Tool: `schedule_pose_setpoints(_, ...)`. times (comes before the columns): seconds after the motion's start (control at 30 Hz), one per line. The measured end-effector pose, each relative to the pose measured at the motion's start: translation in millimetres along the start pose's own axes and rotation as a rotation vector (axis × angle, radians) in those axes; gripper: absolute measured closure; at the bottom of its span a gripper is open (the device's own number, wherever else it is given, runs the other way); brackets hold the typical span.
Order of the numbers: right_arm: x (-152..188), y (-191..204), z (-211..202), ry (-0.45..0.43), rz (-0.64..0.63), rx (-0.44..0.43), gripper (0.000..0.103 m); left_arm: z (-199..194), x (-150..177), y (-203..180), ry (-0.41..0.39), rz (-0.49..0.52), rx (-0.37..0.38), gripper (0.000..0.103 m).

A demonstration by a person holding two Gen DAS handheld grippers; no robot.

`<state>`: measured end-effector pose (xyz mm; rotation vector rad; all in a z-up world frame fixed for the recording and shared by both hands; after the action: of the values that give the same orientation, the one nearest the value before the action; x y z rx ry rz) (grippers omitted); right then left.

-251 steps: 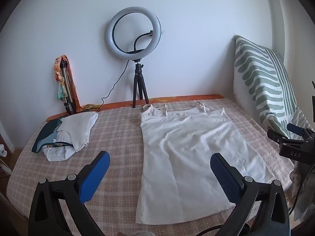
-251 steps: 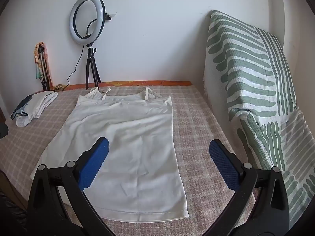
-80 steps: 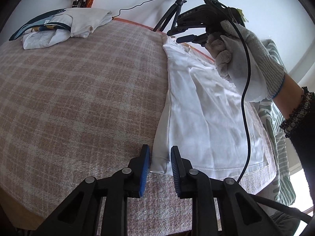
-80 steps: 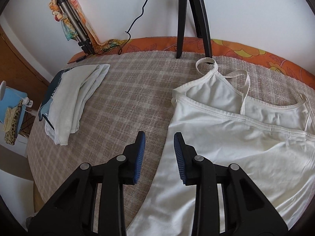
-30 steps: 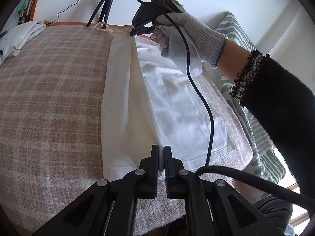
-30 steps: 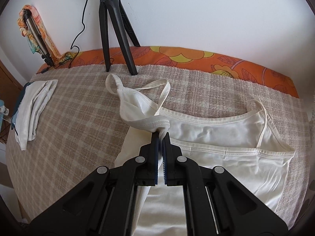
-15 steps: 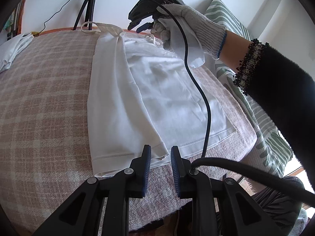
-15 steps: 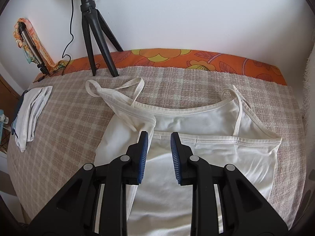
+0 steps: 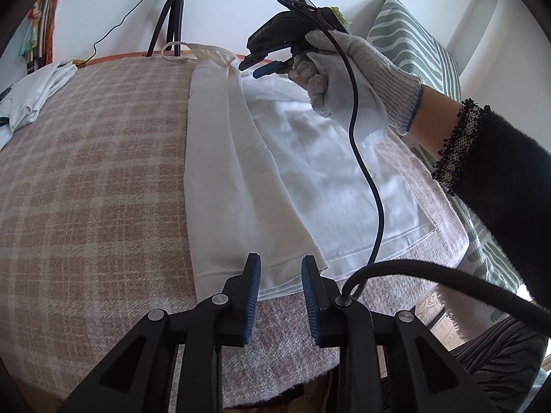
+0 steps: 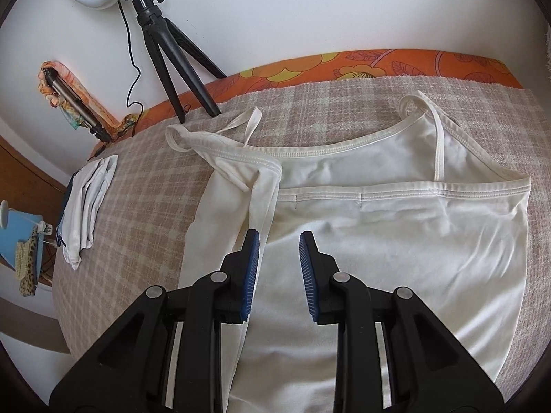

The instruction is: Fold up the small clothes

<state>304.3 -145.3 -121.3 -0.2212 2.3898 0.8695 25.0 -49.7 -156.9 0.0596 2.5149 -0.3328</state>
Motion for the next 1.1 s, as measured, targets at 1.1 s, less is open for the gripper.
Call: schedule_pose_setpoints(1.1,75.8,-20.0,-238.4,-0.299,-0.023,0.038,0.072,-44.6,15.5,3.6,-0.186,0.211,-0.184,0.075)
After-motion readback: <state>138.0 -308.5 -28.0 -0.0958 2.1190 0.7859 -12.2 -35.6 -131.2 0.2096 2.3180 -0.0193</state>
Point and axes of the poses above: each gripper's, at about its wrist camera, not at the fingertips, and z roughly the way its jaws point, y to its left, x to its underside, the point moved 2 cm from there along z, roughly the way its jaws point, and after that the axes turned 8 degrees about -x, right-handed, at the moved point
